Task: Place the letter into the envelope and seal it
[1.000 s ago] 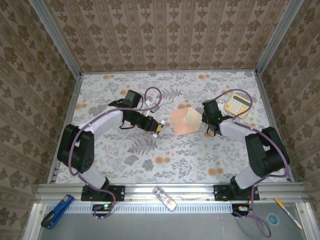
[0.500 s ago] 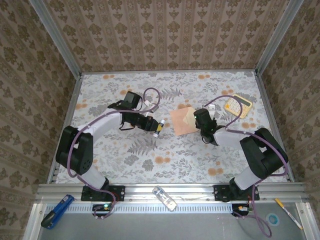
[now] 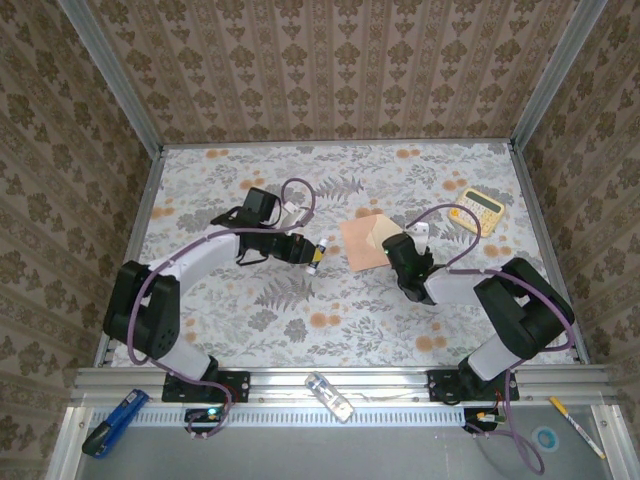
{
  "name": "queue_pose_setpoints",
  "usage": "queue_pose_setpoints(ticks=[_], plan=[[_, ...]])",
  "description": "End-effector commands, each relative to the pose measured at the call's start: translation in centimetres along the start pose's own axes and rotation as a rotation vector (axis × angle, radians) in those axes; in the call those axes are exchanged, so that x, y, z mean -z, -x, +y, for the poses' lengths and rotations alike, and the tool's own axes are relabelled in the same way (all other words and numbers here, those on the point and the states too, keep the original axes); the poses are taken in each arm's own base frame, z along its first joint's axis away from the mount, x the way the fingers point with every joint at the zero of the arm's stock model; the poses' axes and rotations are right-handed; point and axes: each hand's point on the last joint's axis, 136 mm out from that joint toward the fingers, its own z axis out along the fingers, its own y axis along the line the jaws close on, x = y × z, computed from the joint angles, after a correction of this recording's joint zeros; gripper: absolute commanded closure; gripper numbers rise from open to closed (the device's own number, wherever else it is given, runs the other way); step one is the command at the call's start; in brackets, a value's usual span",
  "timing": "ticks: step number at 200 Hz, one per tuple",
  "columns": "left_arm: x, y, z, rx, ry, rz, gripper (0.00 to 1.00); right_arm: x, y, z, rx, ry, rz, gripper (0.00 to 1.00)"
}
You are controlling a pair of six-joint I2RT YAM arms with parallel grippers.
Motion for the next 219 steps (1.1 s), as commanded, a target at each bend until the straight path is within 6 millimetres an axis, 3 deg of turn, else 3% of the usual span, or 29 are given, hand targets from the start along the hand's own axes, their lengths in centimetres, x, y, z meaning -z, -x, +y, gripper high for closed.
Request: queue_pose_setpoints(ticks=[1,32,219], plan=[[0.5,0.6,-0.6,-0.015,-0.005,-0.043,0.90,0.0,-0.3,-1.3,-0.051,-0.081,-0.041,0.73],[0.5,0.3,-0.5,-0.007,-0.002,-0.048,0.90,0.0,-1.5,-1.8,-0.054,-0.113,-0.039,0.74],[0.4,-0.1,-0.4,-0.001,-0.007,-0.057,0.90,0.1,-1.4,-1.7,-0.043,-0.129,-0.031,0.63]])
